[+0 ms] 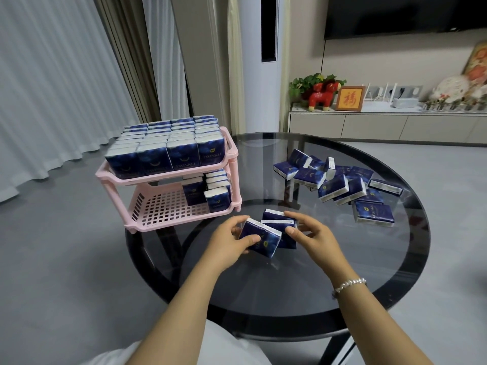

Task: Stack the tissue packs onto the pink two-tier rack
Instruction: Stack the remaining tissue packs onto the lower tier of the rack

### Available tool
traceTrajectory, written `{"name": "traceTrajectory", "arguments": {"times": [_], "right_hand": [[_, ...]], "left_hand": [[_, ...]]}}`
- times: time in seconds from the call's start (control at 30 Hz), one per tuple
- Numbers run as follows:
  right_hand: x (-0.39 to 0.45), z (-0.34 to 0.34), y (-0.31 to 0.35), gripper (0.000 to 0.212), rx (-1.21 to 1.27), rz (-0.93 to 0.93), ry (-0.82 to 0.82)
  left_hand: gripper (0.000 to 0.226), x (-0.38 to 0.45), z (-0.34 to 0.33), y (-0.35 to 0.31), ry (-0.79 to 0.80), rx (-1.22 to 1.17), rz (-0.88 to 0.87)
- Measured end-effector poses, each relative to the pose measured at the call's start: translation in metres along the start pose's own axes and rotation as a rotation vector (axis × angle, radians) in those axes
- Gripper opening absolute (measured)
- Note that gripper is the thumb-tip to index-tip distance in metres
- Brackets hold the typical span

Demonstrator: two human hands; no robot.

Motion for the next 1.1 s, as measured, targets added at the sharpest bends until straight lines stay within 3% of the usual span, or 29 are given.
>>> {"name": "traceTrajectory", "arguments": {"times": [0.13, 0.27, 0.43, 0.57, 0.7, 0.83, 0.93, 1.1], "right_hand": [[-0.001, -0.004, 0.002, 0.027, 0.013, 0.004, 0.063], [-0.003, -0.007, 0.006, 0.03, 0.043, 0.025, 0.139], [-0.005, -0.01, 0.008, 0.037, 0.04, 0.051, 0.18], [-0.005, -0.016, 0.004, 0.052, -0.181, 0.111, 0.244], [-0.004, -0.02, 0.004, 0.07, -0.326, 0.129, 0.322], [-0.004, -0.018, -0.001, 0.08, -0.208, 0.036, 0.407], [-0.004, -0.018, -0.005, 0.09, -0.135, -0.022, 0.363], [-0.002, -0.015, -0.004, 0.07, -0.204, -0.02, 0.302]], "left_hand": [[0.055, 0.0, -0.007, -0.004, -0.074, 0.261, -0.092], [0.079, -0.003, -0.011, -0.004, -0.107, 0.514, -0.074], [0.094, -0.005, -0.027, -0.01, 0.088, 0.378, -0.114], [0.09, -0.002, -0.04, -0.012, 0.153, 0.4, -0.134], [0.088, 0.001, -0.042, -0.013, 0.118, 0.385, -0.163], [0.095, 0.004, -0.035, -0.012, 0.076, 0.342, -0.15], [0.093, 0.004, -0.033, -0.011, 0.085, 0.361, -0.15], [0.072, 0.004, -0.031, -0.011, 0.079, 0.385, -0.197]]}}
Point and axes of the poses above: each hand's wrist, its own x-axis towards the middle knuckle, its own z-axis out of the back of the hand, y = z × x, the point moved 6 cm from there along x, towards the middle knuckle, and after that the axes turned 8 degrees about z, right-handed, at the moved point
